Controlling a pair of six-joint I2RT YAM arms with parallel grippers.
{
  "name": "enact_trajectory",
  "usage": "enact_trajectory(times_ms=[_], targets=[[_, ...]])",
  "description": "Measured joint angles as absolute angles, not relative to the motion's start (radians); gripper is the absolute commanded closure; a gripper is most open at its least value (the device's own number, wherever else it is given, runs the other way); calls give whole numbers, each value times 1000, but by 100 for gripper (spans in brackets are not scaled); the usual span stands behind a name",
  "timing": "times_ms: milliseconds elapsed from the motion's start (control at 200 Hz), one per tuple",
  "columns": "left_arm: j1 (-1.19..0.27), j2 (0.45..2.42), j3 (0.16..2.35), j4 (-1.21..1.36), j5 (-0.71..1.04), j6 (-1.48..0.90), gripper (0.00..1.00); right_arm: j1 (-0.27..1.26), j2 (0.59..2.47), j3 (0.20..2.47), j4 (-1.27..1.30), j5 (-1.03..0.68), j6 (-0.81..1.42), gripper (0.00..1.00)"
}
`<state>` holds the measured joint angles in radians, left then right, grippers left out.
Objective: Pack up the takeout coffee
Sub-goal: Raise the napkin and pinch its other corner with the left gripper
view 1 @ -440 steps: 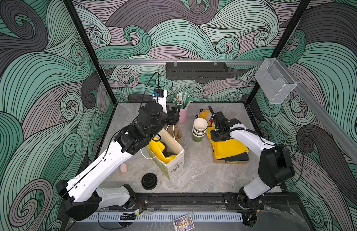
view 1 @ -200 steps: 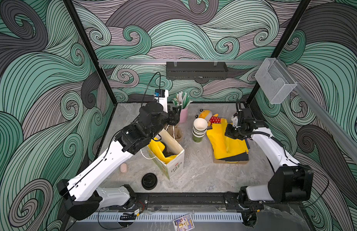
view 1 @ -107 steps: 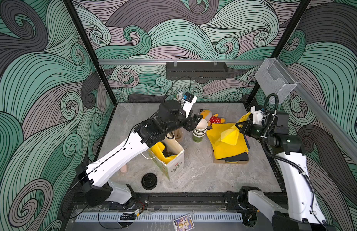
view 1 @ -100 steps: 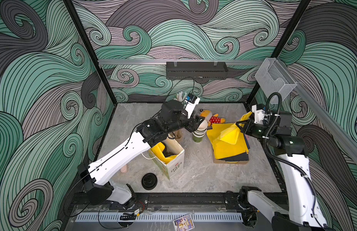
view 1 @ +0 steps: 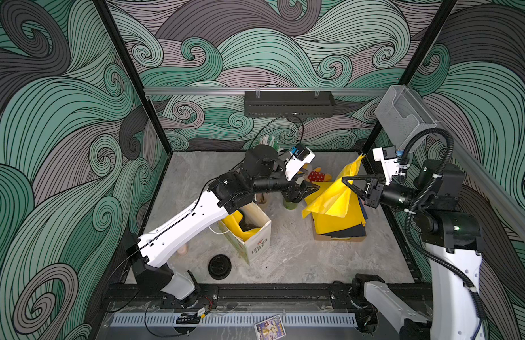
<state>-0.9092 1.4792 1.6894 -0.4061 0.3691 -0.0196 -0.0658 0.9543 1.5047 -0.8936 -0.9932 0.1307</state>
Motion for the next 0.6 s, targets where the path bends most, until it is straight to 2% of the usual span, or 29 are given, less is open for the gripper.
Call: enact_trajectory(times_ms=[185, 425, 525, 600], targets=[[-908, 1489, 1735, -411, 482, -146, 24, -10, 965, 1503, -834, -1095, 122, 100], [-892, 1491, 1708, -394, 662, -323, 23, 57, 963, 1452, -620, -1187, 230, 100], [-891, 1491, 1676, -382, 718, -375, 29, 86, 966, 1435, -534, -1196, 281, 100], [-891, 1491, 1664, -385, 744, -398, 43, 105, 971, 1428, -479, -1198, 311, 100]])
